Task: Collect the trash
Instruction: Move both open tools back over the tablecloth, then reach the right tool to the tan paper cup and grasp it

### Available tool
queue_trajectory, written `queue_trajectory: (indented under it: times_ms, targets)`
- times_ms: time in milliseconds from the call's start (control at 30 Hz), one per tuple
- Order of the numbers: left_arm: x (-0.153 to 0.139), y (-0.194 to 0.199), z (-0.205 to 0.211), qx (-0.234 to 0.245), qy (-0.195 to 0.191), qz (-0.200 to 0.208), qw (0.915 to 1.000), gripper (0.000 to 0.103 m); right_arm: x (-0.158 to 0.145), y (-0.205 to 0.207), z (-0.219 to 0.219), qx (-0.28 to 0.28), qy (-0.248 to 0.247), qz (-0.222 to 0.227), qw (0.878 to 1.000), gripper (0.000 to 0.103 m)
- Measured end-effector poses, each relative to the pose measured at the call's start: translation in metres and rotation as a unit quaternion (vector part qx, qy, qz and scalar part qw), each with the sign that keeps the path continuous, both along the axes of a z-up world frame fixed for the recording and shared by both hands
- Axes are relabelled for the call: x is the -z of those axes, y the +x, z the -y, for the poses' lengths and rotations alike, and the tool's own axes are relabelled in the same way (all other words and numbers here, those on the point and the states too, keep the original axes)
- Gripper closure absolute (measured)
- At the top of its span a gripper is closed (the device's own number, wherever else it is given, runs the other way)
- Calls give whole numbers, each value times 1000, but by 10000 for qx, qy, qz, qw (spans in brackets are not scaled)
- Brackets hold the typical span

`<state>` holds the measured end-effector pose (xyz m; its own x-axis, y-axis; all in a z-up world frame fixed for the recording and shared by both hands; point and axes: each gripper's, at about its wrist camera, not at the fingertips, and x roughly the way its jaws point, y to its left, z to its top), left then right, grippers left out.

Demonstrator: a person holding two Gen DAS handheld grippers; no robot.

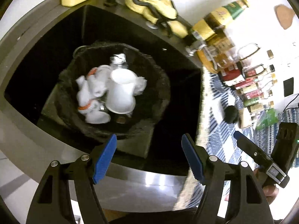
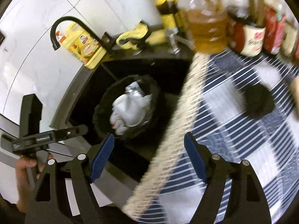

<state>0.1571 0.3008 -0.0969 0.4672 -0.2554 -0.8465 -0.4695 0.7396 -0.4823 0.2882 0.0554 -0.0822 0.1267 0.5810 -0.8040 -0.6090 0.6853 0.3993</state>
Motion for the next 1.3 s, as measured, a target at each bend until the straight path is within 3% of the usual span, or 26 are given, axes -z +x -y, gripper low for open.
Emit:
queue_trajectory:
  times_ms: [467, 667, 800, 1067, 1300]
  targets:
    - [-20, 44, 126, 82, 263, 76, 9996, 33, -19, 75, 147, 333, -120, 556, 9978, 24]
    - [-15, 39, 165, -231, 269, -8, 9994, 33, -21, 118, 197, 252, -203, 702, 9970, 23]
    - [-11, 32, 185, -575, 28, 20, 9983, 33, -21, 142, 212, 50, -490, 813, 9955, 17]
    - [-31, 36, 227, -636, 234, 291, 9973, 33, -16, 167, 217, -303, -1083, 998, 9886, 13]
    - [-24, 36, 232, -898, 179, 249, 9955, 33, 14, 200, 204, -380, -1835, 597, 9805, 13]
